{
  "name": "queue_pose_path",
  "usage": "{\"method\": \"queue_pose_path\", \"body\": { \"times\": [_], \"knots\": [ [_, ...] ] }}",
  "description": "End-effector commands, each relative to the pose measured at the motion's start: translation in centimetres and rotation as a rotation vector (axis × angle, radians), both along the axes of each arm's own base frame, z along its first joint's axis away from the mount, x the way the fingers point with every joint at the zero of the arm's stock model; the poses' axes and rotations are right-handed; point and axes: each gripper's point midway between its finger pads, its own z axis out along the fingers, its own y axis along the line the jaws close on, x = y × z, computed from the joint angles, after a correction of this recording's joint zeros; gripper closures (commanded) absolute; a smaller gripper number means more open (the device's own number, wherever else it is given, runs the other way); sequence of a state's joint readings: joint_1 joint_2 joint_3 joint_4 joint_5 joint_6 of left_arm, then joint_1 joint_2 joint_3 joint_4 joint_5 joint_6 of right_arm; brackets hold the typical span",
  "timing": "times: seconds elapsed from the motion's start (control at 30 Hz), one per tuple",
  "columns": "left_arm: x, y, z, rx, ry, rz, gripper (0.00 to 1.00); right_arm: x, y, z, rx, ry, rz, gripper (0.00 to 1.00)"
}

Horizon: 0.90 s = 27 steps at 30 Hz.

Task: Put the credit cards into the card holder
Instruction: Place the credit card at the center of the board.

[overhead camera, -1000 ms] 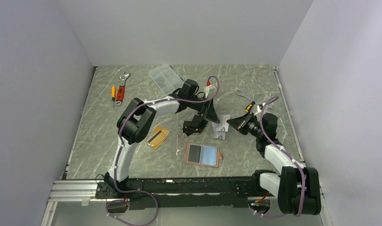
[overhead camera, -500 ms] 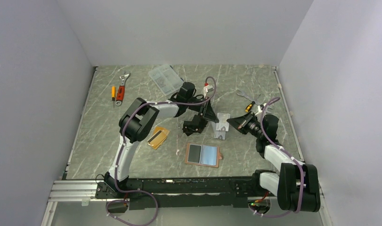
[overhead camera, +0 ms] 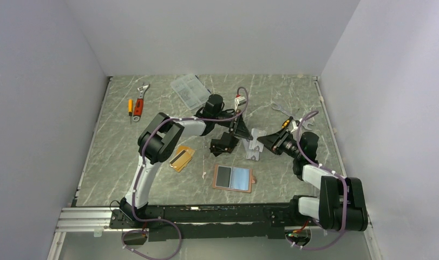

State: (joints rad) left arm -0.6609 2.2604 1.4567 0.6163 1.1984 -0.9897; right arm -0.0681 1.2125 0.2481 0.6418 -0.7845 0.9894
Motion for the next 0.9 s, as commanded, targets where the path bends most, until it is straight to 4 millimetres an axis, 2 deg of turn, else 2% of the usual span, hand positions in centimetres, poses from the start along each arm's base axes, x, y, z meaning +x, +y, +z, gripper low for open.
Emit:
{"method": "queue_pose_path", "body": {
  "times": [0.0,0.2,0.23,0.3,0.33,0.43,0.57,0.73,0.87],
  "knots": [
    [-0.8,-0.4,0.8,-0.049,-0.030,-0.043,0.91,-0.1,1.0,2.4,0.027,-0.116,0.066,0.69],
    [-0.6,-0.3,0.5,-0.042,-0.020,-0.034,0.90,-0.6,1.3,3.1,0.046,-0.142,0.085,0.79],
    [-0.5,-0.3,0.5,-0.043,-0.018,-0.033,0.86,-0.7,1.3,3.0,0.045,-0.138,0.081,0.82],
    [-0.5,-0.3,0.8,-0.051,-0.017,-0.034,0.66,-0.9,1.3,2.8,0.038,-0.135,0.078,0.92],
    [-0.5,-0.3,1.1,-0.059,-0.023,-0.037,0.60,-0.9,1.2,2.7,0.035,-0.129,0.075,1.00],
    [-0.6,-0.3,1.6,-0.077,-0.030,-0.044,0.49,-1.0,1.3,2.9,0.038,-0.126,0.079,1.00],
    [-0.6,-0.4,1.9,-0.099,-0.010,-0.051,0.47,-1.2,1.5,3.4,0.048,-0.132,0.098,1.00],
    [-0.8,-0.6,2.8,-0.121,-0.012,-0.053,0.47,-1.1,2.0,2.8,0.049,-0.105,0.124,1.00],
    [-1.5,-0.4,3.1,-0.128,-0.013,-0.070,0.54,-0.6,1.7,2.0,0.021,-0.072,0.103,0.98]
  ]
}}
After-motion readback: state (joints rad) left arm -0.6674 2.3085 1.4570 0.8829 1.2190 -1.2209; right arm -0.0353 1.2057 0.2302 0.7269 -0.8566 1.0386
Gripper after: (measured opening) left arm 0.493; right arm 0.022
